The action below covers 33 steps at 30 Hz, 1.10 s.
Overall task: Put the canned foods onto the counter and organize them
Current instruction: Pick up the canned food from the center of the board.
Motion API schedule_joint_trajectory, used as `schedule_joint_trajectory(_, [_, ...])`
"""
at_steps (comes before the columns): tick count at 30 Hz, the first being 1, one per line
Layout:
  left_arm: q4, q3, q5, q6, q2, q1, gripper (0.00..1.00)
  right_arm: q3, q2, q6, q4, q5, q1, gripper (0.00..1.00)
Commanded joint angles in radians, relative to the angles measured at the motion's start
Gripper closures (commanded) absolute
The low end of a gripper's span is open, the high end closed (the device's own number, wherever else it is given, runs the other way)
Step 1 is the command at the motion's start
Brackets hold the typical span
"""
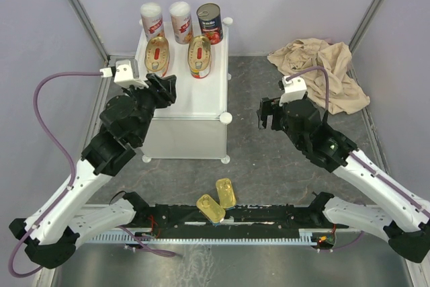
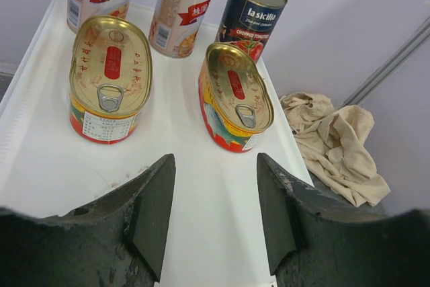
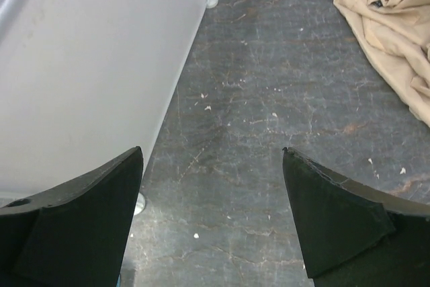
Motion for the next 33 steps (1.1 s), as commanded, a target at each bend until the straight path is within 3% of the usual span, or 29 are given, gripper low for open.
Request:
schedule_joint_trajectory(1, [0.054, 0.008, -0.020, 0.040, -0.043, -0.004, 0.42, -0.063, -0.063, 0.042, 0.010, -0.024, -0.005, 0.08])
schedule_joint_trajectory(11, [0.140, -0.075, -0.022, 0.032, -0.089, -0.003, 0.42, -0.240, -0.139, 0.107, 0.013, -0.105, -0.004, 0.08])
schedule_joint_trajectory(25, [0.213, -0.136, -0.028, 0.063, -0.127, -0.004, 0.42, -0.358, -0.128, 0.114, -0.008, -0.185, 0.010, 0.08])
schedule_joint_trajectory(33, [0.220, -0.138, -0.023, 0.061, -0.106, -0.003, 0.42, -0.366, -0.097, 0.122, -0.053, -0.076, 0.161, 0.07])
